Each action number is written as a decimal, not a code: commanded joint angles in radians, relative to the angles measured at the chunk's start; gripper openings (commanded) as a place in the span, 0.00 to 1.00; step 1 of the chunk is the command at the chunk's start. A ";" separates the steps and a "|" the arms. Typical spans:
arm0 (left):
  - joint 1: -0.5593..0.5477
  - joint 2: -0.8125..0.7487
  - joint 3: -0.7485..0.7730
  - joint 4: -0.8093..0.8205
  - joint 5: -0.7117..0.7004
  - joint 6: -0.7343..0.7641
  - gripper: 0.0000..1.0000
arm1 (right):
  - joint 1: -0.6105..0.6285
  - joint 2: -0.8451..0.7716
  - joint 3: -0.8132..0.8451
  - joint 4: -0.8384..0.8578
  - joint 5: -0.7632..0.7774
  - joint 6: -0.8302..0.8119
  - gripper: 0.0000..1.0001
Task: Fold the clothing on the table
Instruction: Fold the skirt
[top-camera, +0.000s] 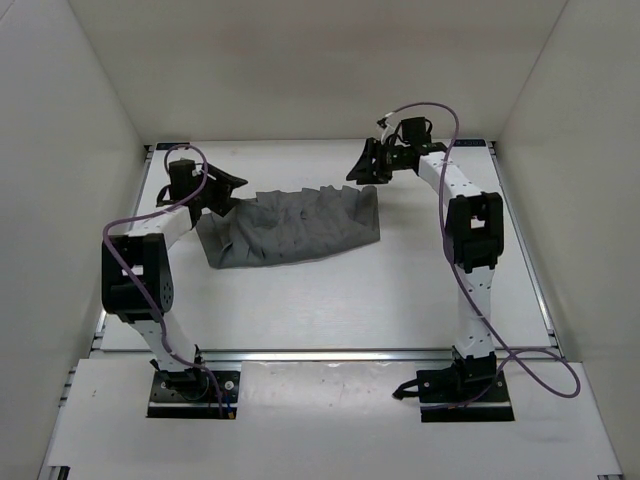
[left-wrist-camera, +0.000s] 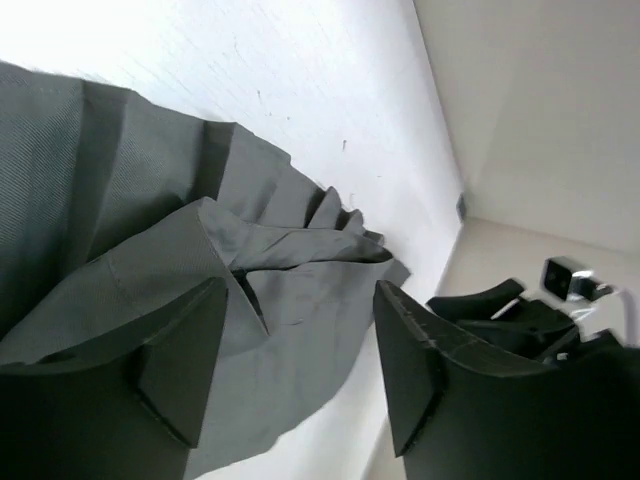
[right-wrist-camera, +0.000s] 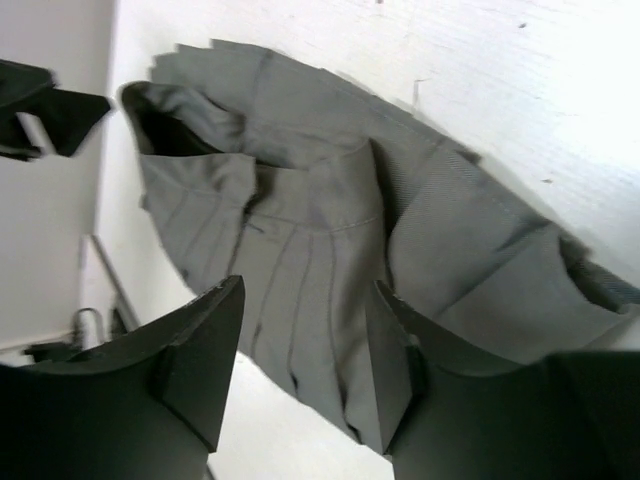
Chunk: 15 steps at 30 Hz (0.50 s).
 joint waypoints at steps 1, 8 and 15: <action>-0.019 -0.092 0.000 -0.051 -0.072 0.140 0.69 | 0.022 0.029 0.086 -0.093 0.121 -0.123 0.50; -0.104 -0.088 0.090 -0.246 -0.267 0.502 0.70 | 0.062 0.086 0.175 -0.161 0.241 -0.194 0.48; -0.091 -0.083 0.095 -0.292 -0.323 0.644 0.70 | 0.116 0.121 0.201 -0.169 0.266 -0.208 0.48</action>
